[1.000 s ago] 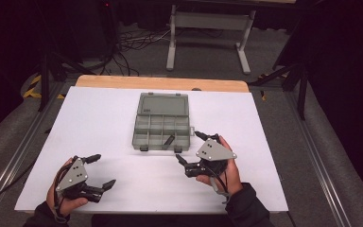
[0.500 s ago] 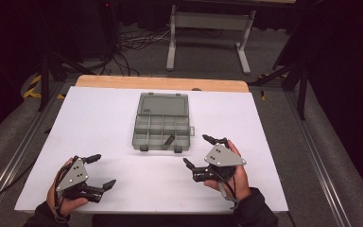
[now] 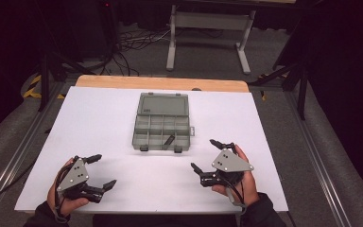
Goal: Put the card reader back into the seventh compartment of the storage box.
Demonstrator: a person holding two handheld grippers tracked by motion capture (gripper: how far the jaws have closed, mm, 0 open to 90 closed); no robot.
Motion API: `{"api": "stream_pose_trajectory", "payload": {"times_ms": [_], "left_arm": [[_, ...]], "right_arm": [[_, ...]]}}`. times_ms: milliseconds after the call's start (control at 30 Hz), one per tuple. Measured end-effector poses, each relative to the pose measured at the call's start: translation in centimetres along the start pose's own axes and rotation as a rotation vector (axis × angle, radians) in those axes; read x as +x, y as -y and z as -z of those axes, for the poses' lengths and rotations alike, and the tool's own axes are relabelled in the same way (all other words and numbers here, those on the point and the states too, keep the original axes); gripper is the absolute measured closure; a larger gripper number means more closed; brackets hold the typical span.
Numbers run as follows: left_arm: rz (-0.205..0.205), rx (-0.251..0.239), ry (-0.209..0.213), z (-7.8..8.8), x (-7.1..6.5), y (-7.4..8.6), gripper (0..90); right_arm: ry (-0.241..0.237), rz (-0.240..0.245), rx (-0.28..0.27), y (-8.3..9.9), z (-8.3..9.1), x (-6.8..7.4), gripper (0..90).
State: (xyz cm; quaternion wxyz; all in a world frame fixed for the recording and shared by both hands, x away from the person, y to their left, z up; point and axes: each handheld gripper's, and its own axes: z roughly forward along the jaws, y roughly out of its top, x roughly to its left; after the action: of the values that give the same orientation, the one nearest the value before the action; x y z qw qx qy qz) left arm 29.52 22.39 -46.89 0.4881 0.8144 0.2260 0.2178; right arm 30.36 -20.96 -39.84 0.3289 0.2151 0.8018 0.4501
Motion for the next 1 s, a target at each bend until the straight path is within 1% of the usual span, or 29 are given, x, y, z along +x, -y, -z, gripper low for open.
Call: {"api": "stream_pose_trajectory", "payload": {"times_ms": [67,233,333,400,467,500,567,600,667,733,800,1000], "left_arm": [[0.001,-0.001,-0.001,0.0,0.0,0.0,5.2],[-0.007,-0.003,-0.002,0.0,0.0,0.0,5.2],[-0.006,0.000,-0.006,0.0,-0.1,-0.1,5.1],[-0.005,0.003,-0.007,0.0,-0.1,-0.1,5.1],[-0.006,-0.002,-0.007,0.0,-0.1,-0.2,5.1],[-0.008,0.000,-0.007,0.0,-0.1,-0.1,5.1],[-0.004,-0.003,-0.006,0.0,-0.1,-0.1,5.1],[-0.006,-0.001,-0.006,0.0,-0.1,-0.1,5.1],[-0.004,-0.001,-0.007,-0.1,-0.1,-0.1,5.1],[-0.006,0.001,-0.006,-0.1,-0.1,-0.1,5.1],[-0.006,-0.001,-0.006,-0.1,-0.1,-0.1,5.1],[-0.004,-0.006,-0.007,-0.2,0.0,-0.2,5.1]], "right_arm": [[0.002,0.000,0.008,0.4,0.3,0.0,10.5],[0.001,-0.015,0.001,0.9,0.8,0.0,10.5],[0.009,-0.011,0.012,1.3,1.0,0.1,10.5],[0.011,-0.011,0.011,1.4,1.0,0.1,10.6],[0.008,-0.022,0.003,1.9,1.2,0.0,10.9],[0.025,-0.014,0.001,2.3,1.4,0.1,10.9],[0.021,-0.018,0.000,2.6,1.4,0.0,10.9],[0.016,-0.018,0.002,2.8,1.5,0.0,10.9],[0.024,-0.014,0.015,3.3,1.5,0.0,10.9],[0.012,-0.029,0.012,3.8,1.6,-0.2,10.8],[0.021,-0.031,0.018,4.3,1.7,-0.4,10.5],[0.017,-0.061,0.020,6.1,2.0,-1.1,8.7]]}}
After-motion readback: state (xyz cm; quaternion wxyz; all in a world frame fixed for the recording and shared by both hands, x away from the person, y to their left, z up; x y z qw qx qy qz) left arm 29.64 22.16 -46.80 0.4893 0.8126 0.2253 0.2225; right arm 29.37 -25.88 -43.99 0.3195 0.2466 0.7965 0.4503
